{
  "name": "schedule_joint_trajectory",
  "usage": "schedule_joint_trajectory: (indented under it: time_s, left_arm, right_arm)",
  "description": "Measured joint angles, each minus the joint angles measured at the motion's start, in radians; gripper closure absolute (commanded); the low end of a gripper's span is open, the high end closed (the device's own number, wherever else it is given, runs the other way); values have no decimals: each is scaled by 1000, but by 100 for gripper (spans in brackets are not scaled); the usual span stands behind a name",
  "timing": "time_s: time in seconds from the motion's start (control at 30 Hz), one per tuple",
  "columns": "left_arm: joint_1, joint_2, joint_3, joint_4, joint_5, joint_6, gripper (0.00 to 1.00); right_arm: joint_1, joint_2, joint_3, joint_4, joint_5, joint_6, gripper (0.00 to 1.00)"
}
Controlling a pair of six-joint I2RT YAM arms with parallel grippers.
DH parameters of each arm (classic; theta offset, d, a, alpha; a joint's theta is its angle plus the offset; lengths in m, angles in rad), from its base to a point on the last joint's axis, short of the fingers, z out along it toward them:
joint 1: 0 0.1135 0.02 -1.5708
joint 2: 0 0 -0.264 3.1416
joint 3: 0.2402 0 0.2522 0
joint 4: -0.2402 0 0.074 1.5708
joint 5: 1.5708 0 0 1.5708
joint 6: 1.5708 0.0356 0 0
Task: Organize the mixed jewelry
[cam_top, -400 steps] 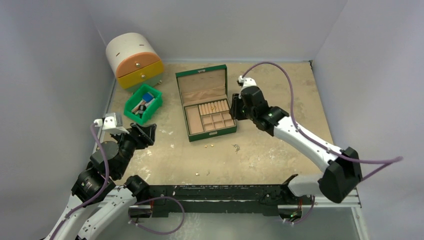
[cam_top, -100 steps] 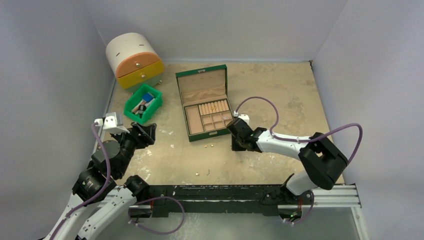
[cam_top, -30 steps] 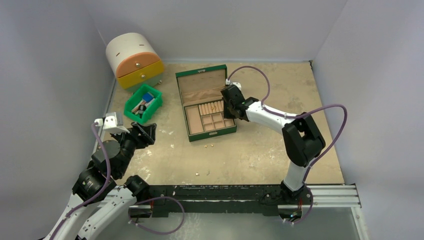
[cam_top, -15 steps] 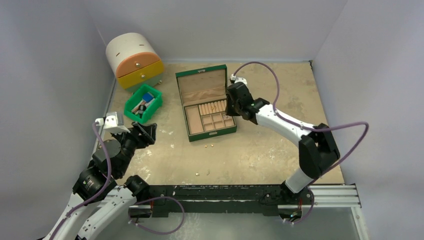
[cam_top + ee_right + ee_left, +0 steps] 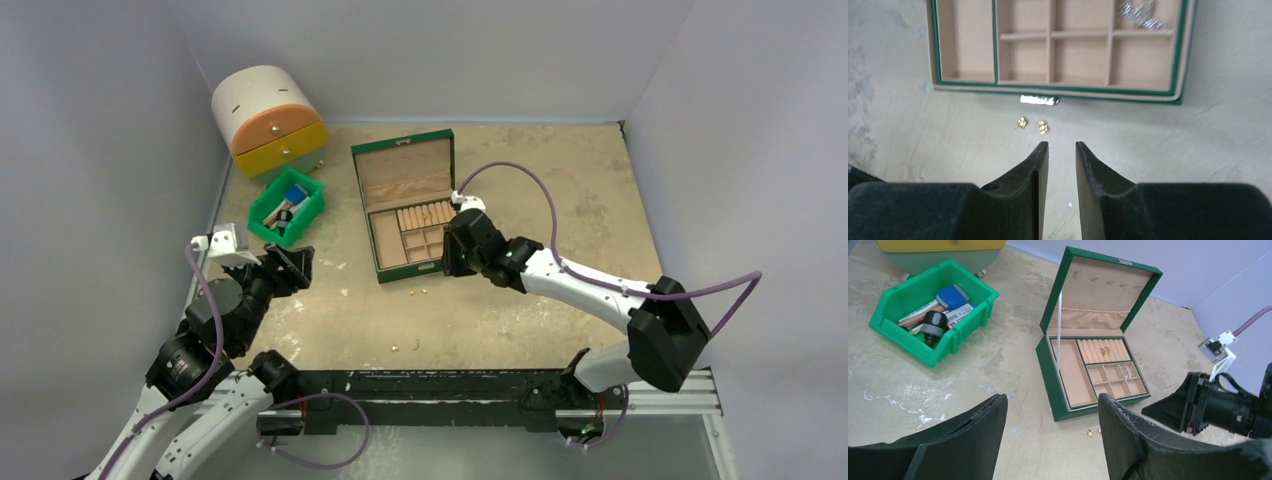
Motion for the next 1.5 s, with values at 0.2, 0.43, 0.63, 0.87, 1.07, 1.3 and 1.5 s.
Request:
schedule_joint_trajectory:
  time_s: [0.2,0.43,0.63,0.87,1.07,1.3,1.5]
  left_arm:
    - [0,-1,0,0,0,0,34]
    - [0,-5,-1,0,0,0,34]
    - [0,-5,-1,0,0,0,34]
    - [0,-5,-2,0,0,0,34]
    - [0,-5,-2,0,0,0,34]
    - [0,-5,-2,0,0,0,34]
    - [0,-5,-2,0,0,0,34]
  right_arm:
    - [66,-1,-61,36,-15,50,66]
    - [100,74,-71,112,-16,47,64]
    - [125,164,-71,192,-19,-1,63]
    - [132,217,-73,272,-18,-50,64]
    - [132,265,-72,283,-16,-69,68]
    - [137,288,-71,287,-15,-79,75]
    - [143,295,-70,293,-14,-84,81]
